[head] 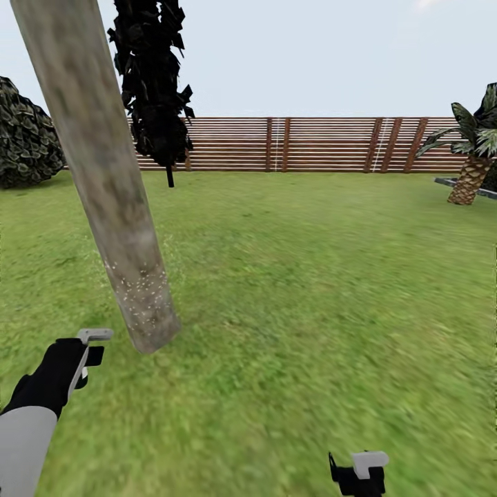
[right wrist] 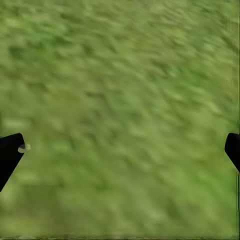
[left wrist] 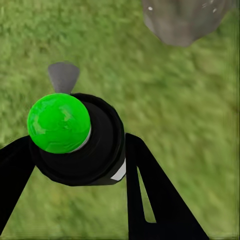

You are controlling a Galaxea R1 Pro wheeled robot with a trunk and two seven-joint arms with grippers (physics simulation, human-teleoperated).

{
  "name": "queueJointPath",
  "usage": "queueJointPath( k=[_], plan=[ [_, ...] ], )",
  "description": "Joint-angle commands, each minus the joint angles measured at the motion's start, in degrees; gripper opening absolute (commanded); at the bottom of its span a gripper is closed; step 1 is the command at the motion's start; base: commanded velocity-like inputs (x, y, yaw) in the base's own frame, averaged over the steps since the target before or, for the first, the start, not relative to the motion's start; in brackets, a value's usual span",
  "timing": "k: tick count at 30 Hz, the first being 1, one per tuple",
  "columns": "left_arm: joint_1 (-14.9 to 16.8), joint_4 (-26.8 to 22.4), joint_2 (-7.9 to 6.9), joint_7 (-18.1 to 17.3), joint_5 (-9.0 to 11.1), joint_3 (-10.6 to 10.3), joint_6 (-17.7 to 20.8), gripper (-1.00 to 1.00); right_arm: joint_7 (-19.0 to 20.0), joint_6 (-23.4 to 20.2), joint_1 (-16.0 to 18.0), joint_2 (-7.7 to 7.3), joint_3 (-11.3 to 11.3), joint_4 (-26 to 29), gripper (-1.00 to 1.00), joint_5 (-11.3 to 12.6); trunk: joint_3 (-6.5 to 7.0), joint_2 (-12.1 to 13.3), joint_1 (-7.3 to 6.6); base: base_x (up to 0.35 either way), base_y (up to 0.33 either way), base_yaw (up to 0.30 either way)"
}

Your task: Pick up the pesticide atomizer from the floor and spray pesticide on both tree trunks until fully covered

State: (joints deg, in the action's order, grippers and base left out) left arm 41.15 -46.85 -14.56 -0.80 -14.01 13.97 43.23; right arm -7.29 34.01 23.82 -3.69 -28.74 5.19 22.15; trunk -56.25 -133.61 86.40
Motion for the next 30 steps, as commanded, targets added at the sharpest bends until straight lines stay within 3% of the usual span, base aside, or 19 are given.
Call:
queueJointPath(
  k=[1,4,10,13,15,16,18,19,20,22,24,25,27,30],
  plan=[
    [0.0,0.0,0.03,0.0,0.0,0.0,0.0,-1.0,0.0,0.0,0.0,0.0,0.0,0.0,1.0,0.0,0.0,0.0,0.0,-0.23,-0.153,0.01],
    [0.0,0.1,0.11,-0.3,0.0,0.0,-0.2,-1.0,0.0,0.0,0.0,0.0,0.0,0.0,1.0,0.1,0.0,0.0,0.0,-0.256,-0.165,0.004],
    [-3.7,0.2,0.14,-1.9,0.2,0.0,-8.9,-1.0,-0.1,0.0,0.0,0.0,0.1,0.0,1.0,0.1,0.0,0.0,0.0,-0.277,-0.166,0.0],
    [-6.4,0.2,0.04,-7.0,0.2,-0.3,-14.7,-1.0,-0.1,0.0,0.0,0.06,0.1,0.2,1.0,0.1,0.0,0.0,0.0,-0.282,-0.152,0.0],
    [-8.7,0.2,-0.06,-13.3,-0.2,-0.8,-19.7,-1.0,0.0,0.0,0.0,0.08,0.0,0.8,1.0,-0.8,0.0,0.0,0.0,-0.283,-0.146,0.0],
    [-9.8,0.1,-0.28,-17.6,-0.7,-1.4,-22.3,-1.0,0.0,-0.1,0.0,0.08,0.0,2.5,1.0,-3.9,0.0,0.0,0.0,-0.283,-0.145,0.0],
    [-10.4,0.1,-0.51,-22.5,-1.6,-2.7,-24.9,-1.0,0.1,-0.3,0.0,0.09,0.0,6.0,1.0,-10.5,0.0,0.0,0.0,-0.283,-0.144,0.0],
    [-10.5,0.1,-0.59,-26.7,-2.9,-3.5,-26.7,-1.0,0.1,-1.6,0.0,0.09,0.1,9.3,1.0,-17.2,0.0,0.0,0.0,-0.283,-0.143,0.0],
    [-10.5,0.0,-0.66,-30.3,-4.2,-4.2,-27.6,-1.0,0.2,-3.5,0.0,0.09,0.1,11.9,1.0,-21.4,0.0,0.0,0.0,-0.291,-0.135,0.0],
    [-10.5,-0.5,-0.72,-38.0,-8.1,-6.8,-29.5,-1.0,1.4,-8.9,0.1,0.19,0.1,16.8,1.0,-27.1,0.0,0.0,0.0,-0.299,-0.125,0.0],
    [-10.4,-0.7,-0.6,-45.6,-12.9,-8.8,-31.9,-1.0,10.8,-15.0,0.2,0.21,0.1,22.8,1.0,-30.4,0.0,0.0,0.0,-0.302,-0.121,0.0],
    [-10.2,-0.7,-0.54,-48.3,-15.0,-9.2,-32.4,-1.0,16.4,-17.4,0.3,0.15,0.2,25.0,1.0,-31.1,0.0,0.0,0.0,-0.293,-0.102,0.0],
    [-10.1,-0.7,-0.31,-51.5,-18.2,-9.7,-32.9,-1.0,22.4,-19.5,0.8,0.11,0.2,26.8,1.0,-31.6,0.0,0.0,0.0,-0.167,-0.052,0.0],
    [-10.0,-0.7,0.04,-53.9,-22.4,-11.7,-32.9,-1.0,25.0,-20.4,1.7,0.09,0.2,28.0,1.0,-31.8,0.0,0.0,0.0,-0.04,-0.012,0.0]
  ],
)
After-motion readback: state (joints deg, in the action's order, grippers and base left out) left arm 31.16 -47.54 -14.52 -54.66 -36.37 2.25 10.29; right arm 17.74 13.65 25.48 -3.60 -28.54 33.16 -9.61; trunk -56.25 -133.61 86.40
